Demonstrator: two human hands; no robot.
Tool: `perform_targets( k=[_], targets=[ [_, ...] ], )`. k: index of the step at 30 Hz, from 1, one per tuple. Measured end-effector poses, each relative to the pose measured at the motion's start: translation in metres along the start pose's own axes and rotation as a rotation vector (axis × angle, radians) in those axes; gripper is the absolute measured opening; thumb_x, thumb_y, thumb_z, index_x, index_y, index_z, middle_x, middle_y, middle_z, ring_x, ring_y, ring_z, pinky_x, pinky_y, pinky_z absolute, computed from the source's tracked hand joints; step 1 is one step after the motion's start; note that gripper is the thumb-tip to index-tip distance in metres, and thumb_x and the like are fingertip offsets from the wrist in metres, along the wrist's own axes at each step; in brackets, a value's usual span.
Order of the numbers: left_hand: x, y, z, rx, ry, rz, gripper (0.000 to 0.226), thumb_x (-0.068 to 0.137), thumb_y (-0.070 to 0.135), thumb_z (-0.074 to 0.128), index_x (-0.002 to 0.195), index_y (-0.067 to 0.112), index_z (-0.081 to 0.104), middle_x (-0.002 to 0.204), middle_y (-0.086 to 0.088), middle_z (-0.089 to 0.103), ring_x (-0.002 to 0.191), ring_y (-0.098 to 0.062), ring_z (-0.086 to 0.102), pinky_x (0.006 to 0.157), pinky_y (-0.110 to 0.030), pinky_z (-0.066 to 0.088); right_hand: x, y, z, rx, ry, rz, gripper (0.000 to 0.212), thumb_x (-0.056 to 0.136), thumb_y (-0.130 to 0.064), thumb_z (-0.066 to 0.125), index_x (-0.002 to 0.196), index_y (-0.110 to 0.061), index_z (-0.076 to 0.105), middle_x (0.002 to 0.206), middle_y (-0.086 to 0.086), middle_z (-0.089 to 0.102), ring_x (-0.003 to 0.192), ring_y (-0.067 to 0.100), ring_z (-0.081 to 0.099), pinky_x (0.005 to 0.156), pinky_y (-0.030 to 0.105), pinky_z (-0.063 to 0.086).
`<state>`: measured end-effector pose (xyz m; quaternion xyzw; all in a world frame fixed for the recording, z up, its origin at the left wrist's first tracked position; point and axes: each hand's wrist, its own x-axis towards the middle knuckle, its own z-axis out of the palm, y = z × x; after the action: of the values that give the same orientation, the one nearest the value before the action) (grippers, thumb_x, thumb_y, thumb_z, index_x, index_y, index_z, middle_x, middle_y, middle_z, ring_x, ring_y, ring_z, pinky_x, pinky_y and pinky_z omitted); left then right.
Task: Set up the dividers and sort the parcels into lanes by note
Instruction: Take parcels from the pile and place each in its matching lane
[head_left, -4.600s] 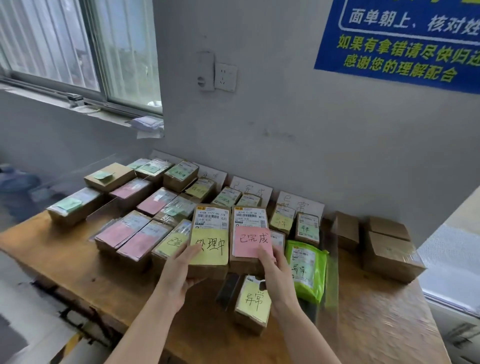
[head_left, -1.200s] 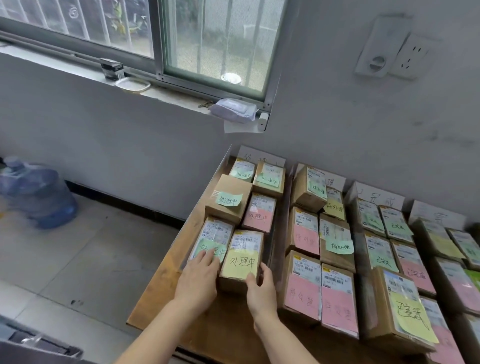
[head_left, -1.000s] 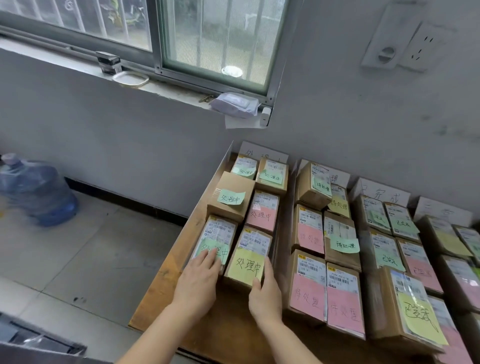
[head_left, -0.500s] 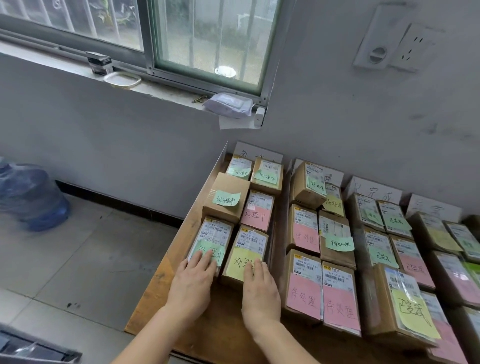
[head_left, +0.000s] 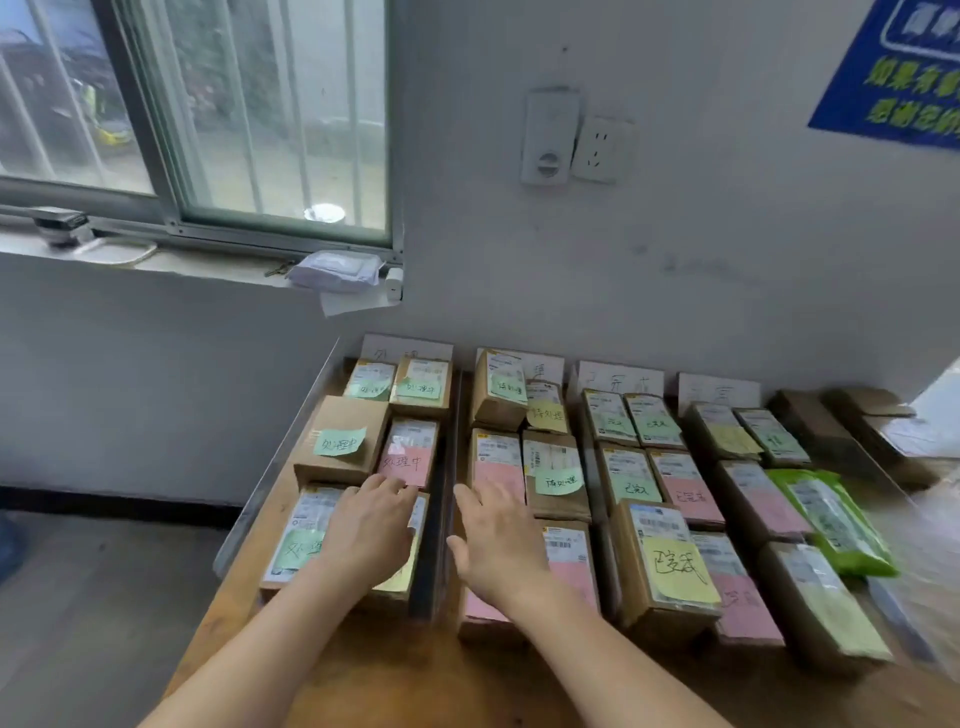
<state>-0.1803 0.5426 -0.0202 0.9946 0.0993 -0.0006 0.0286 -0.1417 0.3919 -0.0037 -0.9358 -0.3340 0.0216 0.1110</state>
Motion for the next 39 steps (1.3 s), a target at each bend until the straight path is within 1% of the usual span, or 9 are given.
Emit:
perform_targets(
  k=[3, 9, 13, 15, 19, 22, 25, 30, 39],
  targets=[
    [0.014, 0.041, -0.015, 0.025, 0.035, 0.061, 0.039, 0.094, 0.032, 0.054, 0.132, 0.025, 0.051, 0.134, 0.007, 0.054, 0.129, -0.016, 0.044, 0.103, -0.033, 0.038, -0.013, 0.049, -0.028, -0.074, 0.019, 0.072, 0.045, 0.095, -0.035, 0.058, 0.134, -0.018, 0.045, 0.135, 0.003, 0.049, 0.126, 0.023, 0.043, 0.107, 0.035, 0.038],
    [0.033, 0.148, -0.033, 0.007, 0.053, 0.144, 0.038, 0.095, 0.028, 0.051, 0.132, 0.023, 0.05, 0.135, 0.007, 0.053, 0.127, -0.016, 0.046, 0.1, -0.033, 0.039, -0.059, 0.157, -0.078, -0.115, 0.023, 0.194, 0.048, 0.094, -0.036, 0.057, 0.137, -0.019, 0.045, 0.135, 0.005, 0.05, 0.128, 0.025, 0.043, 0.104, 0.039, 0.041],
    [0.042, 0.228, -0.037, -0.061, 0.046, 0.16, 0.033, 0.093, 0.021, 0.047, 0.125, 0.022, 0.053, 0.129, 0.005, 0.057, 0.119, -0.02, 0.051, 0.089, -0.031, 0.045, -0.095, 0.226, -0.104, -0.148, 0.007, 0.247, 0.049, 0.095, -0.031, 0.052, 0.14, -0.015, 0.045, 0.137, 0.009, 0.05, 0.13, 0.028, 0.043, 0.106, 0.04, 0.039],
    [0.047, 0.268, -0.036, -0.084, 0.047, 0.183, 0.037, 0.094, 0.026, 0.048, 0.13, 0.02, 0.05, 0.131, 0.002, 0.056, 0.121, -0.021, 0.05, 0.094, -0.034, 0.046, -0.112, 0.26, -0.116, -0.155, 0.008, 0.281, 0.044, 0.093, -0.03, 0.053, 0.133, -0.013, 0.049, 0.131, 0.01, 0.052, 0.125, 0.028, 0.046, 0.102, 0.039, 0.041],
    [0.053, 0.343, -0.031, -0.111, 0.066, 0.214, 0.038, 0.096, 0.027, 0.047, 0.134, 0.02, 0.049, 0.132, 0.002, 0.056, 0.123, -0.019, 0.049, 0.098, -0.033, 0.042, -0.146, 0.319, -0.135, -0.168, 0.01, 0.326, 0.049, 0.093, -0.037, 0.054, 0.137, -0.016, 0.046, 0.137, 0.009, 0.049, 0.129, 0.029, 0.042, 0.106, 0.041, 0.039],
    [0.06, 0.393, -0.029, -0.122, 0.072, 0.228, 0.039, 0.096, 0.024, 0.047, 0.134, 0.02, 0.051, 0.132, 0.0, 0.056, 0.121, -0.019, 0.051, 0.099, -0.032, 0.042, -0.168, 0.36, -0.145, -0.156, 0.039, 0.365, 0.046, 0.093, -0.034, 0.058, 0.134, -0.017, 0.048, 0.134, 0.007, 0.051, 0.127, 0.028, 0.045, 0.104, 0.041, 0.041],
    [0.073, 0.436, -0.027, -0.087, 0.054, 0.3, 0.046, 0.096, 0.031, 0.049, 0.141, 0.019, 0.045, 0.14, -0.001, 0.051, 0.129, -0.021, 0.047, 0.105, -0.035, 0.041, -0.184, 0.402, -0.152, -0.16, 0.039, 0.41, 0.047, 0.092, -0.035, 0.058, 0.135, -0.017, 0.047, 0.135, 0.008, 0.051, 0.126, 0.028, 0.045, 0.101, 0.039, 0.041],
    [0.109, 0.502, -0.019, -0.055, 0.043, 0.415, 0.036, 0.093, 0.027, 0.048, 0.128, 0.019, 0.053, 0.125, 0.001, 0.057, 0.114, -0.018, 0.052, 0.093, -0.033, 0.047, -0.198, 0.47, -0.163, -0.139, 0.039, 0.497, 0.042, 0.092, -0.038, 0.057, 0.127, -0.017, 0.05, 0.129, 0.007, 0.051, 0.125, 0.027, 0.043, 0.099, 0.037, 0.04],
    [0.194, 0.618, -0.003, -0.084, 0.027, 0.477, 0.043, 0.096, 0.036, 0.051, 0.134, 0.016, 0.05, 0.135, -0.001, 0.054, 0.128, -0.021, 0.046, 0.101, -0.039, 0.044, -0.189, 0.603, -0.179, -0.169, 0.021, 0.578, 0.037, 0.092, -0.037, 0.056, 0.124, -0.018, 0.052, 0.128, 0.006, 0.053, 0.124, 0.027, 0.045, 0.097, 0.035, 0.039]
  ],
)
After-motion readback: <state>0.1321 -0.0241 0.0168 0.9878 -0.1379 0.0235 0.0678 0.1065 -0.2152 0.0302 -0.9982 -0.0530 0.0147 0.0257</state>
